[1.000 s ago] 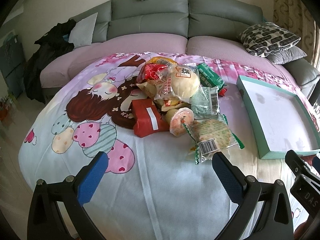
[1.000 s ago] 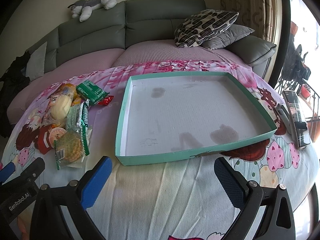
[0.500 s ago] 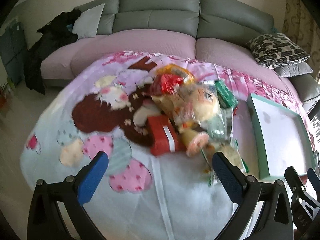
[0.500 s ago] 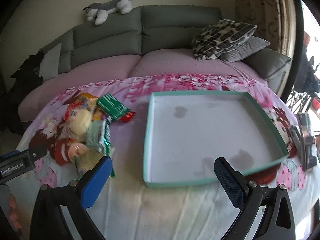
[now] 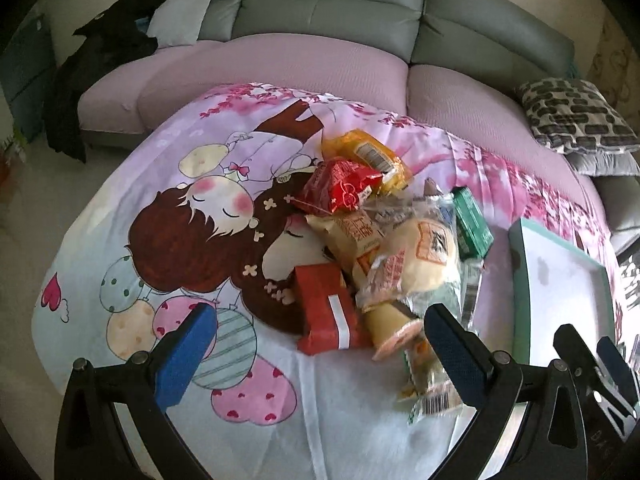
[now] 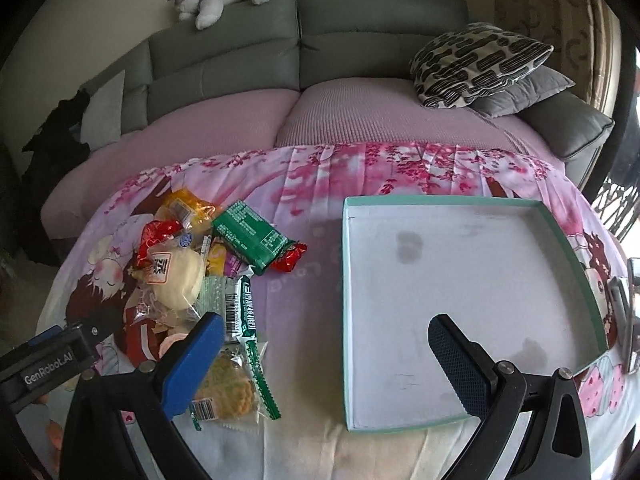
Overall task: Organize snacks
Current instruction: 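Grasp the round cracker packet with the right gripper while the left gripper approaches the red box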
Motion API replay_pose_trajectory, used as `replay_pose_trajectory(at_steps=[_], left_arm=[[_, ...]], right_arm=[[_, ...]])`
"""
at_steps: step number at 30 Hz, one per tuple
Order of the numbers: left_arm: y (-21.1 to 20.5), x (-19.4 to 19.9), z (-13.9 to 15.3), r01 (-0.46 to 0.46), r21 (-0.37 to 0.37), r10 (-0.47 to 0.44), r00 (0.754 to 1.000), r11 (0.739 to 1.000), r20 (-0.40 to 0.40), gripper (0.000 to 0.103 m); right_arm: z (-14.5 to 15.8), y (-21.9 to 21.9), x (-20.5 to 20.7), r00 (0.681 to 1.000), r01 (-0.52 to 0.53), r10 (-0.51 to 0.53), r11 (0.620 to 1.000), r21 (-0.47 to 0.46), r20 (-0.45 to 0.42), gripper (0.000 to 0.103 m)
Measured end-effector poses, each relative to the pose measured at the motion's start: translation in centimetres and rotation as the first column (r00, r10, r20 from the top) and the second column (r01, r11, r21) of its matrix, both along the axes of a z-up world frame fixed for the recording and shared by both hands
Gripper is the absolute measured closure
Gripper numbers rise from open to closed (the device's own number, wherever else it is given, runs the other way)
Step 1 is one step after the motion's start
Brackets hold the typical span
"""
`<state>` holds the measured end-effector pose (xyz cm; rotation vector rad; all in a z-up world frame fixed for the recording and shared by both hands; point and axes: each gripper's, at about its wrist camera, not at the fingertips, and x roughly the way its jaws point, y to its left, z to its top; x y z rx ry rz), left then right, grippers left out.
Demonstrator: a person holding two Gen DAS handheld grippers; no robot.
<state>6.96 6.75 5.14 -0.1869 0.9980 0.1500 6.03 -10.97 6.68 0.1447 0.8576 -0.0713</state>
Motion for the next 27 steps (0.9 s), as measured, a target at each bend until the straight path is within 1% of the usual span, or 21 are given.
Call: replay_pose_trajectory(at_steps=[4, 9, 12, 17, 22, 27], left_arm=[[0.3, 0.5, -0.6, -0.023, 0.001, 0.023, 1.000, 1.000, -0.004, 0.000], [0.4, 0.6, -2.0, -0.013, -0.010, 0.013, 1.000, 1.000, -0.011, 0.000], [0.2, 0.6, -2.9, -0.006, -0.001, 0.006, 1.000, 1.000, -0.025, 0.000], [0.0, 0.2, -3.4, 0.009, 0.013, -0.008, 1.000, 1.000, -0.026, 0.000], [-0.6, -0.1, -3.6, 0.044, 0.023, -0.044, 0.999, 0.999, -0.026, 0.000], [-0.6, -0.1, -4.2, 0.047, 0.036, -0.046, 0.998, 0.998, -0.043, 0.000]], right_arm=[[-0.8, 0.7, 0.5, 1.000, -0.019, 0.019, 0.999, -0.027, -0.024, 0.000], [-2.0, 1.4, 0.5, 0.998, -0.057, 0.056, 0.998, -0.036, -0.042, 0.000], [-2.4, 1.5, 0.4, 0.997, -0.057, 0.054, 0.997, -0.045, -0.058, 0.000], [-3.2, 2.1, -0.2, 0.995, -0.083, 0.080, 0.996, -0.041, -0.068, 0.000], [-4.5, 2.7, -0.4, 0.986, -0.122, 0.116, 0.992, -0.040, -0.116, 0.000], [-5.2, 3.4, -0.4, 0.981, -0.150, 0.146, 0.989, -0.021, -0.131, 0.000]])
